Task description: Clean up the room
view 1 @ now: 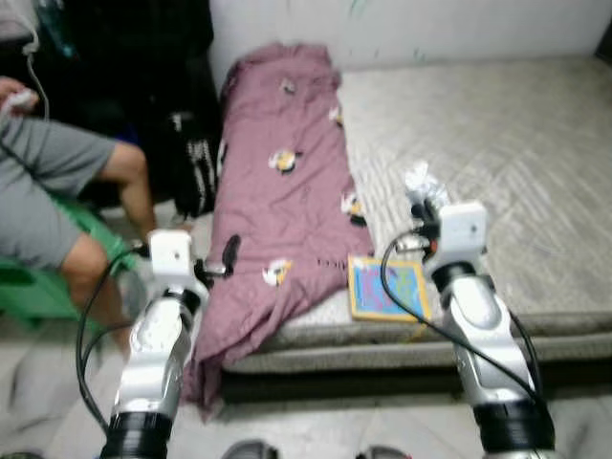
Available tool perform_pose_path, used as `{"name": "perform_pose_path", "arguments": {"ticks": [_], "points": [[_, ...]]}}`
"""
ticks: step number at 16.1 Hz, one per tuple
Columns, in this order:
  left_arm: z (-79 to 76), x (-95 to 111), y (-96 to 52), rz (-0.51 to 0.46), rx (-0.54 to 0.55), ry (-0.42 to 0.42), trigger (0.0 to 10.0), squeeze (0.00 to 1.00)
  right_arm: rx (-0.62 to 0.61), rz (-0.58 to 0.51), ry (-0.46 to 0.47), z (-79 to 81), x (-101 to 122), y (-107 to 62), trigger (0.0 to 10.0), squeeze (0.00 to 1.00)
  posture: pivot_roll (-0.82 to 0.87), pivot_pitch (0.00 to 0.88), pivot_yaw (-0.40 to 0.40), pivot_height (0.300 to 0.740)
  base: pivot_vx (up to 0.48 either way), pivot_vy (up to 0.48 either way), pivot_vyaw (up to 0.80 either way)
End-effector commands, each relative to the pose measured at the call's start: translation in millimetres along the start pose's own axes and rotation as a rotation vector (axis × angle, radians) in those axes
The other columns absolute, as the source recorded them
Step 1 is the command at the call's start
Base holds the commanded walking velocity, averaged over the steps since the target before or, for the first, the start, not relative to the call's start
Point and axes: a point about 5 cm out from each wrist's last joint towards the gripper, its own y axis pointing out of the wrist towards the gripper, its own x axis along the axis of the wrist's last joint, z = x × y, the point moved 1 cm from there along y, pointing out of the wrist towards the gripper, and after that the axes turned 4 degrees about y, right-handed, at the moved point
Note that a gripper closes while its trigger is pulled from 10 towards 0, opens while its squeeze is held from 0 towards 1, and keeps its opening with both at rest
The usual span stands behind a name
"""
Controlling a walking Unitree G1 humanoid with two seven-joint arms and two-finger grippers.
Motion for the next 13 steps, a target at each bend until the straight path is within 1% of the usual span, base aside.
{"name": "perform_pose_path", "arguments": {"ticks": [1,3,10,13], "points": [[10.5,5.0,-1.1,-0.017,0.030,0.026,10.0,0.00,0.025,-0.039,0.007,9.6,8.9,2.9,10.0,0.00,-0.08,0.000,0.050,0.740,0.000,0.000,0.00],[10.2,5.0,-0.8,-0.014,0.035,0.022,10.0,0.00,0.046,-0.041,0.006,11.8,8.2,2.5,10.0,0.00,-0.07,0.000,0.042,0.740,0.000,0.000,0.21],[12.2,5.0,0.3,-0.012,0.045,0.016,10.0,0.00,0.063,-0.063,-0.007,13.6,12.1,3.7,10.0,0.00,-0.08,0.000,0.051,0.740,0.000,0.000,0.80],[12.8,4.4,-1.1,-0.015,0.048,0.030,10.0,0.00,0.055,-0.076,-0.007,13.7,13.4,3.9,10.0,0.00,-0.07,0.000,0.052,0.740,0.000,0.000,0.80]]}}
